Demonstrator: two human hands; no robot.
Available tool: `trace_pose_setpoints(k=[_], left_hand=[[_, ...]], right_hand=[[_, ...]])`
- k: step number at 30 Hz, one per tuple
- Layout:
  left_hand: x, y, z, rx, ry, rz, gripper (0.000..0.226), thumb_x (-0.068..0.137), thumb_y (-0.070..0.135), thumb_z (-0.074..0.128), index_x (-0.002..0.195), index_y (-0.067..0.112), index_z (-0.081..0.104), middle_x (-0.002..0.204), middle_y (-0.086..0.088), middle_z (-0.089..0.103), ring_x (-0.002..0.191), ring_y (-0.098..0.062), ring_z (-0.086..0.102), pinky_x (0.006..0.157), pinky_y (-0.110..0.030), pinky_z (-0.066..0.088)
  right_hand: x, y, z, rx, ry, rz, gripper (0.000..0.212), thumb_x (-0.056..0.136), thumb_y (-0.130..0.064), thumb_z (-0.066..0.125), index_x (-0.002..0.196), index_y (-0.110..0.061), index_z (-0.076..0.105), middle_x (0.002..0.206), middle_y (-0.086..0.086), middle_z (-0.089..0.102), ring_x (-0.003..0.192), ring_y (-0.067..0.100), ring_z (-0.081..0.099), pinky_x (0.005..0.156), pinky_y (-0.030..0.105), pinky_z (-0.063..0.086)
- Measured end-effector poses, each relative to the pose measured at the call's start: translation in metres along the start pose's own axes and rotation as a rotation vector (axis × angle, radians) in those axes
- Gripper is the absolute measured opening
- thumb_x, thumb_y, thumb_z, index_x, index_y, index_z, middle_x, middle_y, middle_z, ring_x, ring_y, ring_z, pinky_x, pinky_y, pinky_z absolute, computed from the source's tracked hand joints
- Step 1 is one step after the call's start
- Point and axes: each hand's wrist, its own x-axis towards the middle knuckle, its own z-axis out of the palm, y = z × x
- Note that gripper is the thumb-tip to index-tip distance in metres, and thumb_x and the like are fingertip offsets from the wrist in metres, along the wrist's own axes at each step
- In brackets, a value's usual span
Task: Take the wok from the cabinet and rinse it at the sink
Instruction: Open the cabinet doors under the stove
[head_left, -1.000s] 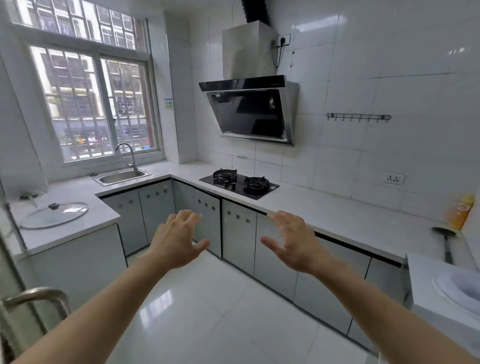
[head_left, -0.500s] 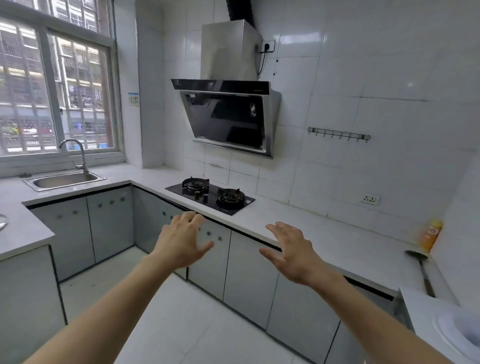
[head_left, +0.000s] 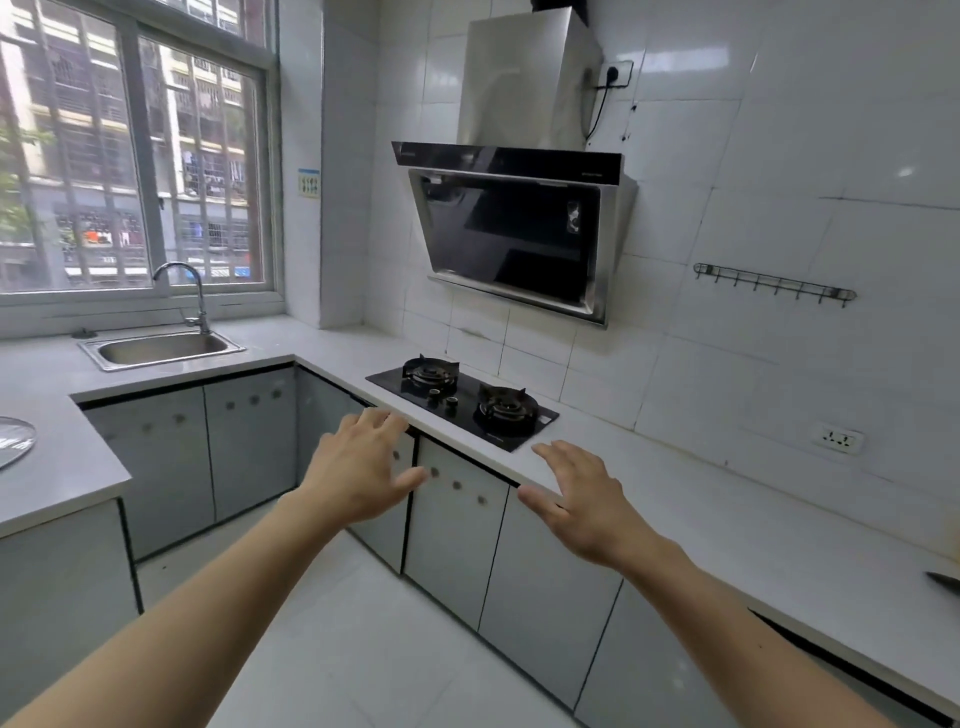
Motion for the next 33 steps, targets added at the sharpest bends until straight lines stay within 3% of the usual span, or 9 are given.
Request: trace_pose_setpoints(k=[20, 27, 33], left_hand=[[0.153, -0.173, 0.04, 0.127, -0.018, -0.247, 0.067, 0.084, 0.061, 0.055, 0.139, 0.026, 0.039, 0.148, 0.0, 0.037, 0.129, -0.025, 0.039, 0.103, -0.046, 0.041], [0.21, -0.235, 0.053, 0.157, -0.043, -0.311, 0.066, 0.085, 0.06, 0.054, 0.14, 0.026, 0.038, 0.149, 0.001, 0.036, 0.129, -0.024, 0.038, 0.103, -0.045, 0.04], [0.269, -0.289, 0.088, 0.132, -0.097, -0.288, 0.067, 0.086, 0.06, 0.053, 0.141, 0.026, 0.036, 0.15, 0.001, 0.034, 0.131, -0.025, 0.037, 0.105, -0.045, 0.039]], right_hand=[[0.3, -0.081, 0.119, 0.145, -0.086, -0.288, 0.068, 0.094, -0.059, 0.044, 0.152, -0.029, 0.024, 0.16, -0.002, 0.019, 0.147, 0.018, 0.011, 0.113, 0.048, 0.021], [0.39, -0.109, 0.159, 0.156, -0.113, -0.362, 0.066, 0.094, -0.057, 0.045, 0.151, -0.026, 0.028, 0.157, 0.0, 0.027, 0.145, 0.02, 0.019, 0.116, 0.042, 0.022], [0.456, -0.115, 0.193, 0.115, -0.146, -0.32, 0.067, 0.095, -0.058, 0.044, 0.151, -0.027, 0.028, 0.158, 0.001, 0.025, 0.146, 0.02, 0.017, 0.115, 0.042, 0.023]])
